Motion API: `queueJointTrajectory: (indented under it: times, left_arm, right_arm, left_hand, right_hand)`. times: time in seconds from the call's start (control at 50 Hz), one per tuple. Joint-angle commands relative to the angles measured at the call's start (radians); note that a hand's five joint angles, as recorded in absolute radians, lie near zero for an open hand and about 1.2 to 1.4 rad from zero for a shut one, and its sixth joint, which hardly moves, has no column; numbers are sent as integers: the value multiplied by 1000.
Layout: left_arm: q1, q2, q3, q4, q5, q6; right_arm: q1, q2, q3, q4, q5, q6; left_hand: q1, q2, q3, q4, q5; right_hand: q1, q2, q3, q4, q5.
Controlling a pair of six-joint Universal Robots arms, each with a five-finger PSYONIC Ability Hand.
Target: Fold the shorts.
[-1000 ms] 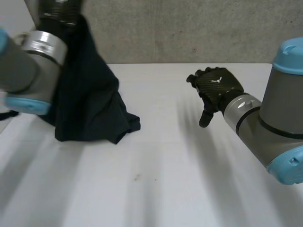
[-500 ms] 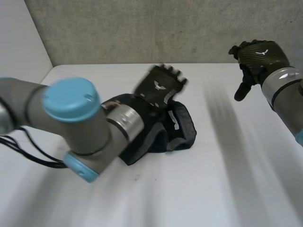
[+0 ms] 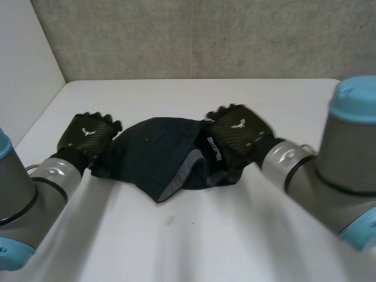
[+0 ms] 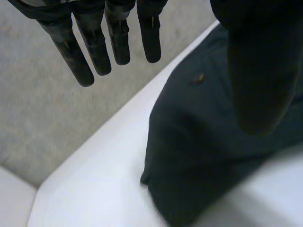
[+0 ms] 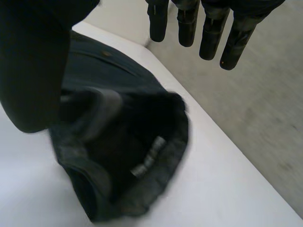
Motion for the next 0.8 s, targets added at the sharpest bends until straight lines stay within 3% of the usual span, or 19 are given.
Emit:
queueJointTrajectory:
  times: [0.02, 0.22, 0.34, 0.38, 0.4, 0.44, 0.52, 0.6, 0.8]
  left_arm:
    - [112, -2, -13, 0, 9, -2]
    - [121, 13, -30, 3, 49, -8]
    - [120, 29, -31, 3, 49, -17]
    - [120, 32, -31, 4, 49, -31]
    - [120, 35, -31, 4, 49, -40]
    - [120, 39, -31, 4, 51, -66]
    - [121, 47, -31, 4, 54, -88]
    - [124, 55, -31, 3, 52, -89]
    - [123, 119, -70, -2, 55, -91]
  right_arm:
    - [175, 119, -5, -209, -2, -18]
    - [223, 395, -209, -268, -13, -90]
    - [223, 528, -310, -272, -42, -130]
    - [223, 548, -329, -274, -40, -136]
    - [223, 561, -348, -275, -39, -145]
    - [223, 565, -365, -280, -39, -148]
    - [221, 561, -407, -323, -34, -133]
    - [197, 556, -479, -367, 9, -92]
    - [-43, 594, -717, -440, 337, 42]
  left_hand:
    - [42, 59, 55, 63, 61]
    - [42, 59, 55, 63, 61]
    - [39, 56, 53, 61, 58]
    - [39, 56, 53, 61, 58]
    - [39, 56, 53, 61, 58]
    - [39, 56, 53, 61, 58]
    - [39, 56, 53, 61, 58]
    - [39, 56, 53, 61, 58]
    - [33, 50, 47, 55, 52]
  right_hand:
    - [85, 26, 40, 9, 9]
    - [249, 190, 205, 173, 173]
    - [528, 469, 483, 452, 452]
    - [712, 653, 668, 636, 636]
    - [987, 927, 942, 911, 910]
    - [1246, 1186, 1201, 1170, 1169]
    - [1247, 1187, 1202, 1171, 1170]
    - [1247, 1187, 1202, 1171, 1170]
    - [1247, 1187, 1202, 1171, 1170]
